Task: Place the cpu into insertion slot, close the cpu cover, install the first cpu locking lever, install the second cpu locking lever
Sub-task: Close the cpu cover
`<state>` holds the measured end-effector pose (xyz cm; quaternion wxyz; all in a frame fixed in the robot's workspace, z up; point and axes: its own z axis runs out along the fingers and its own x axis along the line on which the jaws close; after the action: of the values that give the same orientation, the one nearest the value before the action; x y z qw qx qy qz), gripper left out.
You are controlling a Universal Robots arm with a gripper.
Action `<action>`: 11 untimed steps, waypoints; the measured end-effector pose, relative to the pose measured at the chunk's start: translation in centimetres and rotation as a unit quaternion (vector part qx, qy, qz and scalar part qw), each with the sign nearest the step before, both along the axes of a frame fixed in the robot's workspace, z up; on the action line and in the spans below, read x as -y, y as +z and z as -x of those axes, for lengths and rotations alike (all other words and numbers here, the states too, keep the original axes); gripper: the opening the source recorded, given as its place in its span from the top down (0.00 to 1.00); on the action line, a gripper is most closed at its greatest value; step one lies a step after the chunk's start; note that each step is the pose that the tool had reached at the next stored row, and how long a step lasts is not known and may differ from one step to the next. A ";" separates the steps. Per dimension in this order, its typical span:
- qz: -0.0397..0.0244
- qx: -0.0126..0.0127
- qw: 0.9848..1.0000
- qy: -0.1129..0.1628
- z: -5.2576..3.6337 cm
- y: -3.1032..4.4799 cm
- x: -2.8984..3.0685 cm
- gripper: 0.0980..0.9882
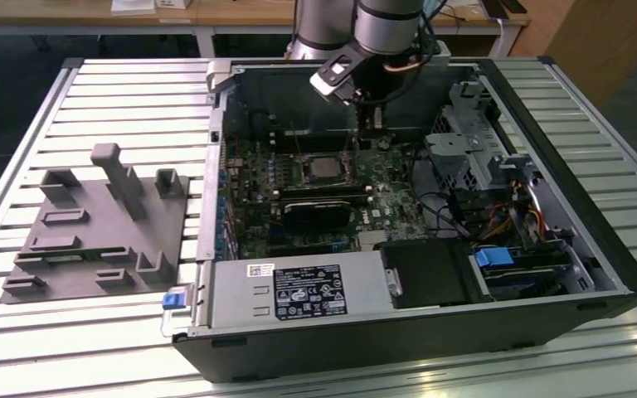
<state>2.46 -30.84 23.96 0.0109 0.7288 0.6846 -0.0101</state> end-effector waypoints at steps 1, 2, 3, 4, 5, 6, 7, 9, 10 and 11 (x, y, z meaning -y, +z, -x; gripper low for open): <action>0.000 0.000 1.000 0.000 0.26 -0.03 0.00 0.99; 0.000 0.000 1.000 0.000 0.49 -0.06 0.00 0.99; 0.000 0.000 1.000 0.000 0.69 -0.11 0.00 0.99; 0.000 0.000 1.000 0.000 0.84 -0.16 0.00 0.99; 0.000 0.000 1.000 0.000 0.98 -0.21 0.00 0.99; 0.000 0.000 1.000 0.000 1.12 -0.26 0.00 0.99; 0.000 0.000 1.000 0.000 1.26 -0.31 0.00 0.99; 0.000 0.000 1.000 0.000 1.58 -0.45 0.00 0.99; 0.000 0.000 1.000 0.000 1.74 -0.54 0.00 0.99; 0.000 0.000 1.000 0.000 1.92 -0.65 0.00 0.99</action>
<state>0.54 -30.84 23.32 0.0110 0.7288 0.6846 -0.0102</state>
